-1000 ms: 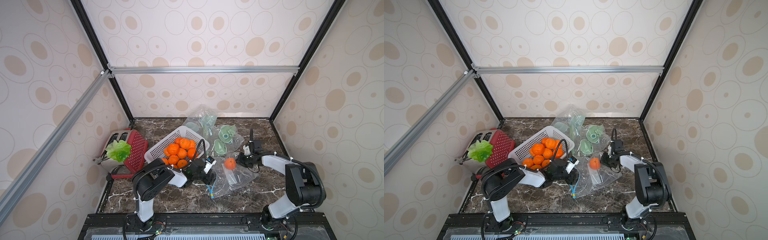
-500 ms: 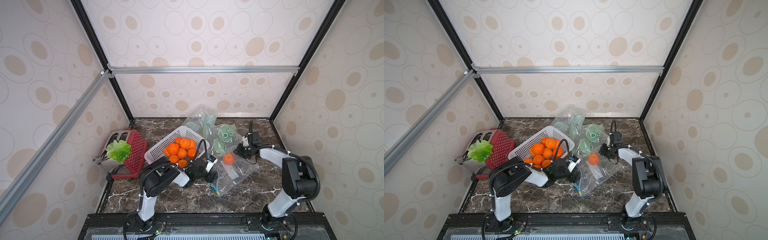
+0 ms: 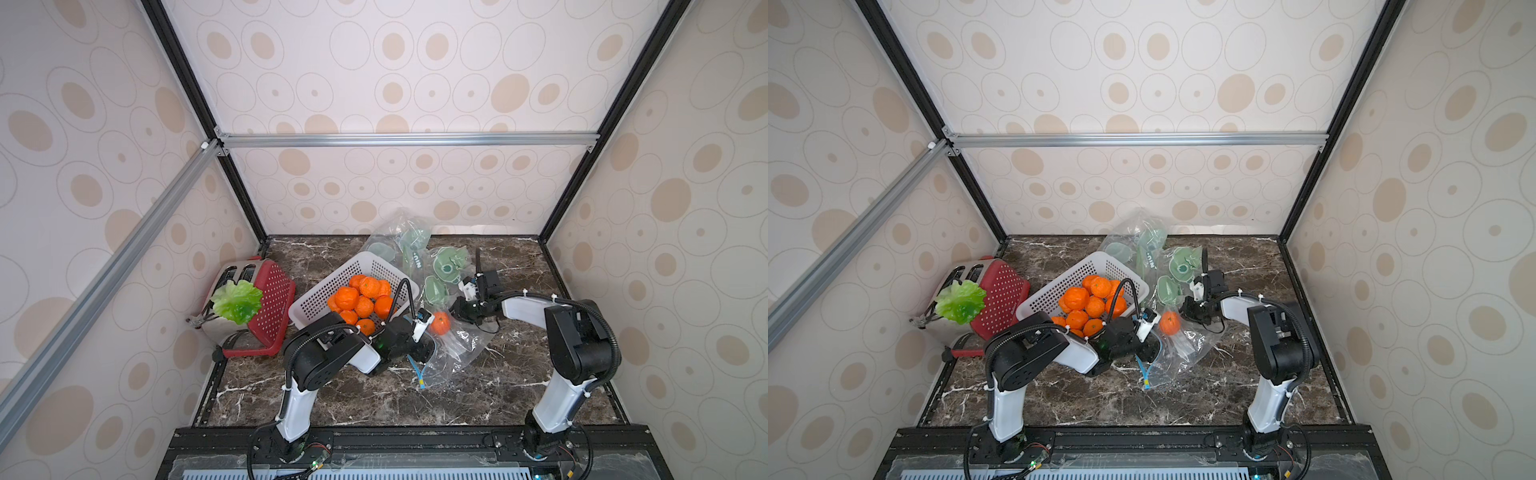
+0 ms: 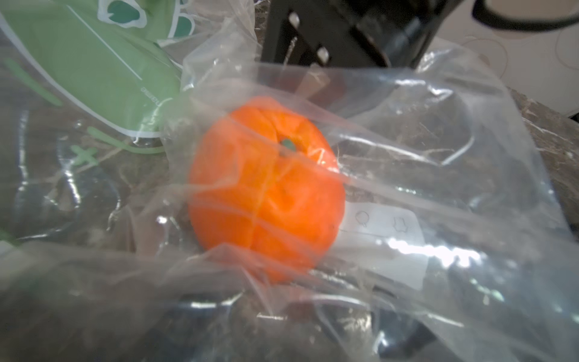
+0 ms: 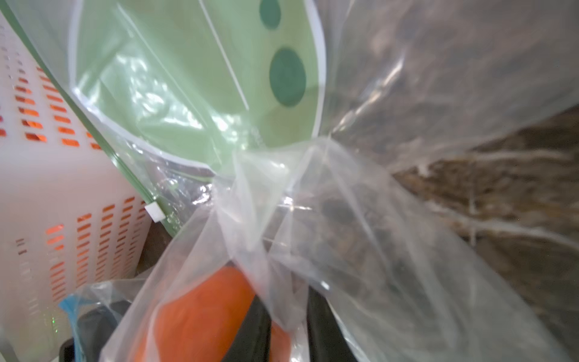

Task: Open the zip-top bag and take out the orange
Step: Pick up the orange from the zipper food storage bag.

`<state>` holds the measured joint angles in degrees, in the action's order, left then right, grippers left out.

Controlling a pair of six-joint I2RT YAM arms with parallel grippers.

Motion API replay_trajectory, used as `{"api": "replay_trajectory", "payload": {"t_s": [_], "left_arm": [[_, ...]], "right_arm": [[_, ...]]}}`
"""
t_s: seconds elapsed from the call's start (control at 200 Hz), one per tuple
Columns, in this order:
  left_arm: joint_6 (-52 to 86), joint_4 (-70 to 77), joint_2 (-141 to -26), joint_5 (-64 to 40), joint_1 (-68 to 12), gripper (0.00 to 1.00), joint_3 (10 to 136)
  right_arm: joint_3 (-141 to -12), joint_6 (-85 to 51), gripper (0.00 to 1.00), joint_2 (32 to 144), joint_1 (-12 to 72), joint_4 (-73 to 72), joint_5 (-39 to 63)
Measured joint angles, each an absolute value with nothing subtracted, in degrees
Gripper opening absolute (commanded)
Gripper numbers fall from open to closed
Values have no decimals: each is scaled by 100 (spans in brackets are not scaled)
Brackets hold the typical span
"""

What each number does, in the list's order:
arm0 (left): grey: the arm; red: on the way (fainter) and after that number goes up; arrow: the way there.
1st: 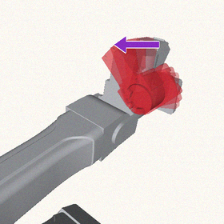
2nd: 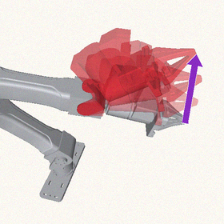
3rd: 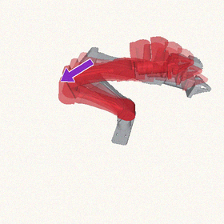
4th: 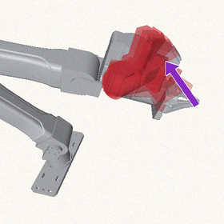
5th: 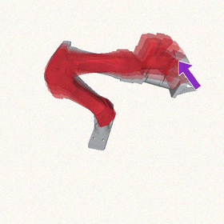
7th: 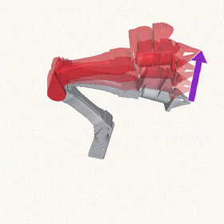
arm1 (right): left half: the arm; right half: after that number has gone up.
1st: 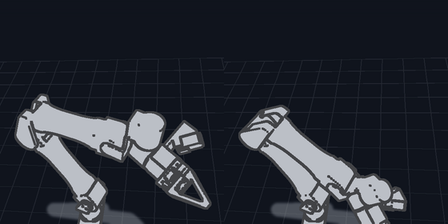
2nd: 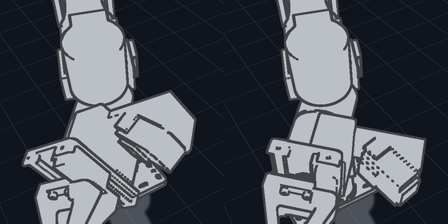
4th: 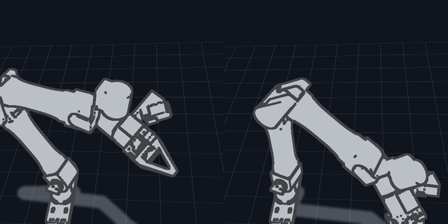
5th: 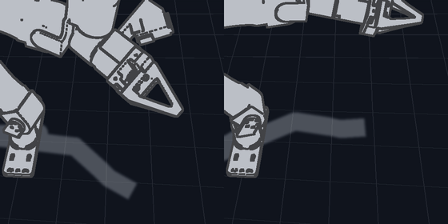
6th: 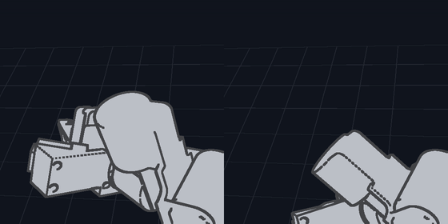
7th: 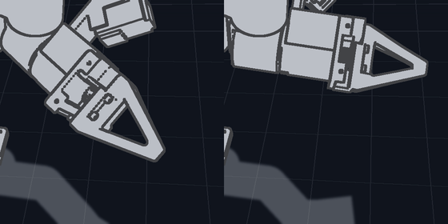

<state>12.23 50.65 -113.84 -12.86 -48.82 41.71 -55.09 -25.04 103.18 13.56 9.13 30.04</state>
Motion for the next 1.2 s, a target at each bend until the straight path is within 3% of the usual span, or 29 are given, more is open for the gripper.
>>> {"api": "replay_trajectory", "payload": {"t_s": [0.681, 0.886, 1.041, 1.202], "left_arm": [[939, 6237, -11266, -851, -5059, 84, 3651], [869, 6195, -11157, -864, -5155, 66, 3649], [875, 6200, -11139, -864, -5172, 48, 3623], [947, 6163, -10812, -775, -5177, 43, 3282]], "right_arm": [[-5129, -2150, 24, 10082, 2167, 1068, 3509], [-5131, -2043, 22, 10082, 2217, 1170, 3441], [-5129, -2064, 13, 10047, 2209, 1240, 3227], [-4960, -2147, 5, 9605, 2012, 1282, 2829]]}}
